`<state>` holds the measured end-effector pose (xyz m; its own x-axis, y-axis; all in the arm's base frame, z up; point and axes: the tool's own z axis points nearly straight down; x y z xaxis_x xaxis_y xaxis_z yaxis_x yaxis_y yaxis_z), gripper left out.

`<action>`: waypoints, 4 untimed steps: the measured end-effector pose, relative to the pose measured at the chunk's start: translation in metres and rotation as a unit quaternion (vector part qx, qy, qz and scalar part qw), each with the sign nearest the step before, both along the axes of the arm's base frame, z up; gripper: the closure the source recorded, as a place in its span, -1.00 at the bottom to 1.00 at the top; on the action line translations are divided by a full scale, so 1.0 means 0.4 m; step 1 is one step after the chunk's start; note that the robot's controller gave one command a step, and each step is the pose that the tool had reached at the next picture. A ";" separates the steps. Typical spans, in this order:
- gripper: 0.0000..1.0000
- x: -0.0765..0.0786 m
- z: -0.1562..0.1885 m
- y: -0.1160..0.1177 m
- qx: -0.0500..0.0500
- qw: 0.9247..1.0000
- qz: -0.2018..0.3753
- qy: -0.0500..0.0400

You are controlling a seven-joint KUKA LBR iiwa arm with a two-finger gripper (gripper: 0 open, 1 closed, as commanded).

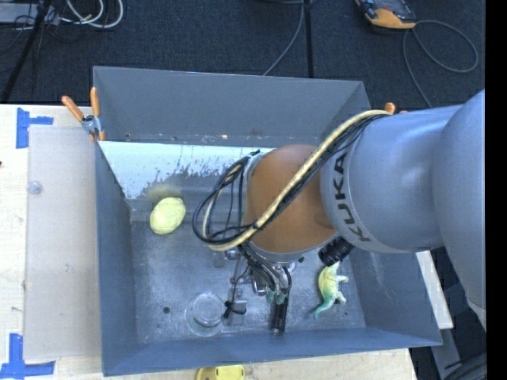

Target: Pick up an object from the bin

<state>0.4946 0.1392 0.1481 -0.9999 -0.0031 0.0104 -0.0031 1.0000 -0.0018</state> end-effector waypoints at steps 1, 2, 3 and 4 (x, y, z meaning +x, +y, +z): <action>-1.00 0.005 0.011 -0.002 0.001 1.000 -0.003 -0.004; -1.00 -0.018 -0.130 0.023 0.000 0.999 -0.039 -0.002; -1.00 -0.029 -0.160 0.023 -0.002 0.997 -0.078 0.004; -1.00 -0.055 -0.127 0.049 0.000 1.000 -0.001 -0.001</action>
Offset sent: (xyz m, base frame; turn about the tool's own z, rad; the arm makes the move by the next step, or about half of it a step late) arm -0.0126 0.0139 -0.0781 0.1077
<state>0.4726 0.1589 0.0974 -1.0000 -0.0014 0.0093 -0.0015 1.0000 -0.0019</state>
